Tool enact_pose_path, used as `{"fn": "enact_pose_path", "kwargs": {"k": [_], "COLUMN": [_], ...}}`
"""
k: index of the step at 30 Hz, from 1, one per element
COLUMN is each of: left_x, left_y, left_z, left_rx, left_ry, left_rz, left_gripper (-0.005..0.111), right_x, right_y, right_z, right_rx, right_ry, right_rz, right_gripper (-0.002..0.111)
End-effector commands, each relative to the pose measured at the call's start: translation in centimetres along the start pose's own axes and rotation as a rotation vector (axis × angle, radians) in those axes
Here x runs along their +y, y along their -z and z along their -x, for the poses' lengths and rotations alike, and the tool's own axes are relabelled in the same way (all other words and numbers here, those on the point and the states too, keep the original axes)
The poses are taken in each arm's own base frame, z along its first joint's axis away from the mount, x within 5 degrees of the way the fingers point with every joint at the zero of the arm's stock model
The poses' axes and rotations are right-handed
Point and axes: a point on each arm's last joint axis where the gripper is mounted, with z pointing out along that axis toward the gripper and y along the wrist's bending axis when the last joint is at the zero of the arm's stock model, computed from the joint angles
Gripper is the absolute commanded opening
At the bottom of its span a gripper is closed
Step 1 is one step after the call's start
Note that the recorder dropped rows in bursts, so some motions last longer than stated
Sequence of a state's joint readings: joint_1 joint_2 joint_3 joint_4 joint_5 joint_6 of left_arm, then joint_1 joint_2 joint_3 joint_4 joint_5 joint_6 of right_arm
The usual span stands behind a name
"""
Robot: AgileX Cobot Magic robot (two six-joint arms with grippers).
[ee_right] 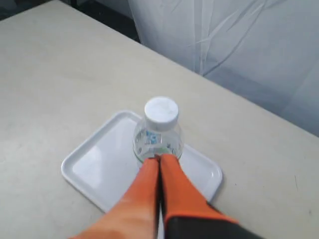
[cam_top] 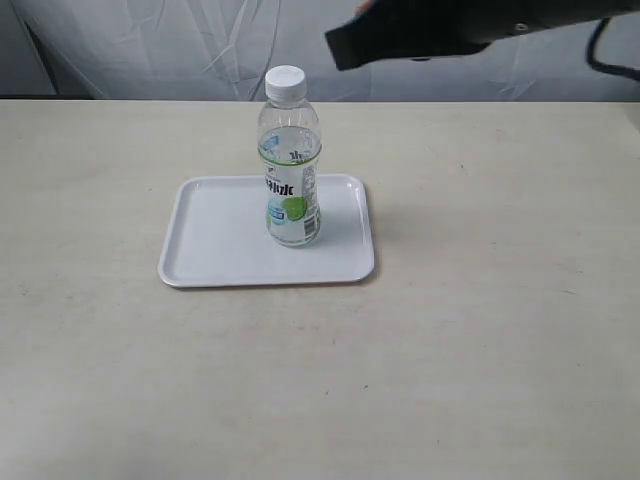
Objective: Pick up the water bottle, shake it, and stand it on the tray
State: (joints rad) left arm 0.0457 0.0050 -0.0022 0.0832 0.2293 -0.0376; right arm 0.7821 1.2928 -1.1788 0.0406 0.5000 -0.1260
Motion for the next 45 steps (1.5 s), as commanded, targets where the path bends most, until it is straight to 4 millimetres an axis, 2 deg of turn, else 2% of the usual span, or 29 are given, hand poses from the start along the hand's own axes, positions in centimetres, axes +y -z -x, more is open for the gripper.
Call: {"fn": "enact_pose_path", "kwargs": {"k": [1, 4, 8, 11, 16, 27, 31, 37, 38, 41, 45], "left_x": [0.0, 0.0, 0.0, 0.0, 0.0, 0.0, 0.0, 0.0, 0.0, 0.0, 0.0], "left_y": [0.0, 0.0, 0.0, 0.0, 0.0, 0.0, 0.0, 0.0, 0.0, 0.0, 0.0], "left_z": [0.0, 0.0, 0.0, 0.0, 0.0, 0.0, 0.0, 0.0, 0.0, 0.0, 0.0], "left_rx": [-0.007, -0.007, -0.007, -0.007, -0.007, -0.007, -0.007, -0.007, -0.007, -0.007, -0.007], "left_ry": [0.008, 0.008, 0.008, 0.008, 0.008, 0.006, 0.008, 0.008, 0.006, 0.006, 0.006], "left_rz": [0.002, 0.002, 0.002, 0.002, 0.002, 0.002, 0.002, 0.002, 0.002, 0.002, 0.002], "left_gripper": [0.000, 0.000, 0.000, 0.000, 0.000, 0.000, 0.000, 0.000, 0.000, 0.000, 0.000], "right_x": [0.3, 0.5, 0.7, 1.0, 1.3, 1.4, 0.8, -2.0, -2.7, -3.1, -3.3], "right_y": [4.2, 6.1, 7.5, 7.7, 7.7, 7.7, 8.6, 10.5, 11.4, 12.7, 13.7], "right_z": [-1.3, -2.8, -6.0, -8.9, -11.3, -11.5, -11.6, -13.2, -14.1, -15.1, -15.4], "right_rx": [-0.037, -0.137, -0.212, -0.167, -0.088, -0.077, -0.117, -0.175, -0.202, -0.243, -0.280], "right_ry": [-0.050, -0.084, -0.114, -0.164, -0.177, -0.192, -0.247, -0.375, -0.399, -0.429, -0.444], "right_rz": [0.019, 0.018, -0.002, 0.008, 0.018, 0.027, -0.003, -0.197, -0.274, -0.358, -0.421], "right_gripper": [-0.001, -0.001, -0.001, -0.001, -0.001, -0.001, -0.001, -0.001, -0.001, -0.001, -0.001]}}
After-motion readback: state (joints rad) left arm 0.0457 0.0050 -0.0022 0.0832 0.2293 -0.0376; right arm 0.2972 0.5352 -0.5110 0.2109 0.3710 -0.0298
